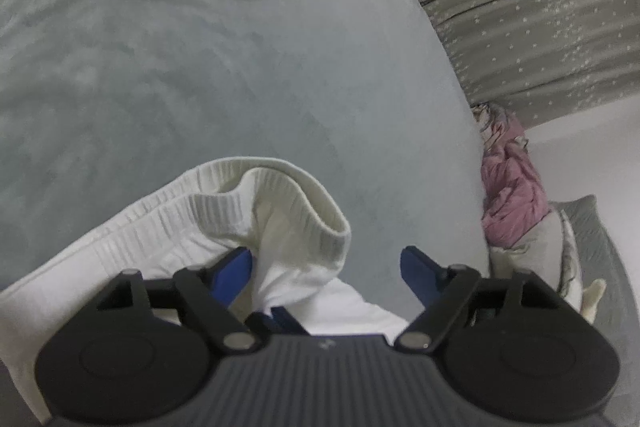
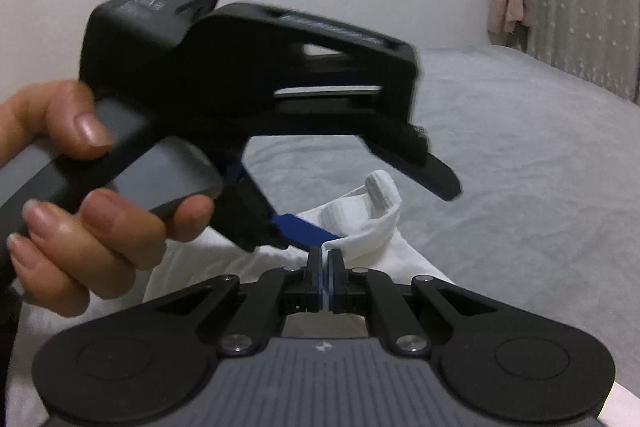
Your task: Fold clothes
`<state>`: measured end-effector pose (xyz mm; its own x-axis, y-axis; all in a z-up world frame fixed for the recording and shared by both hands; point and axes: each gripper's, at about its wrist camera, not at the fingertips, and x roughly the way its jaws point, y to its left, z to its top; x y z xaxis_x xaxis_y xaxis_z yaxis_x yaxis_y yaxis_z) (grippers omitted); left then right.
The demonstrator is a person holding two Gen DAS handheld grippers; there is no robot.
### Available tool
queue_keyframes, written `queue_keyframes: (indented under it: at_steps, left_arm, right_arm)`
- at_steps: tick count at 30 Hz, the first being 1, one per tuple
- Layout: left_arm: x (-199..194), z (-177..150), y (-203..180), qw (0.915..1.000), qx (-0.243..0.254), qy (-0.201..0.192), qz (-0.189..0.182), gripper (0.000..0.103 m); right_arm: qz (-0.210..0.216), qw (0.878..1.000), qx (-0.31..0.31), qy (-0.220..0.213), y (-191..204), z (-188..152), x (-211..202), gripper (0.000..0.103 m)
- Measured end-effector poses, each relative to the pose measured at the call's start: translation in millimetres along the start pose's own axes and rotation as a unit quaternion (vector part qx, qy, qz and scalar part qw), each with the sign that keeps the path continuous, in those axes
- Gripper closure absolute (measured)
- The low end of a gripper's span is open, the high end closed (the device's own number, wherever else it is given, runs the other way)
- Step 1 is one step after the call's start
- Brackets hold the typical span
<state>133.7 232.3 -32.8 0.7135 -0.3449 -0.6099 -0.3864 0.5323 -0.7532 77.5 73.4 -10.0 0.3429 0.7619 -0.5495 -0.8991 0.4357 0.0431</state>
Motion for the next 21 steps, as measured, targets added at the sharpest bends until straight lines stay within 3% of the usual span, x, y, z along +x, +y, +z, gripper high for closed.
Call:
queue_keyframes:
  at_steps: [3,5,7,8,10,12,17,21]
  left_arm:
    - [-3,-3,-8,0.9999,0.013,-0.002,0.005,0.027]
    - [-5,-4,-11,0.9997,0.016,-0.007,0.016,0.038]
    - [-8,-4,-11,0.9994,0.013,-0.012,0.03,0.061]
    - [-9,-4,-11,0.999,0.011,-0.016,0.039,0.064]
    - [-12,-2,-9,0.9983,0.001,-0.025,0.052,0.083]
    - [-14,-2,-12,0.9977,0.001,-0.034,0.059,0.091]
    - [-21,-3,-19,0.9941,0.015,-0.061,0.088,0.094]
    - [-27,-3,-19,0.9937,0.005,-0.072,0.086,0.094]
  right_arm:
    - [-0.007,1.0,-0.015,0.004,4,-3,6,0.101]
    - [-0.01,1.0,-0.019,0.005,4,-3,8,0.101]
    - [-0.013,1.0,-0.018,0.006,3,-3,10,0.1]
    - [-0.014,1.0,-0.018,0.006,3,-3,11,0.1]
    - [-0.017,1.0,-0.016,0.008,1,-2,9,0.1]
    - [-0.024,1.0,-0.013,0.009,0,-1,6,0.1]
    - [-0.054,0.998,-0.007,0.008,-3,2,-11,0.094]
    - [-0.089,0.996,-0.015,0.008,-8,-1,-33,0.077]
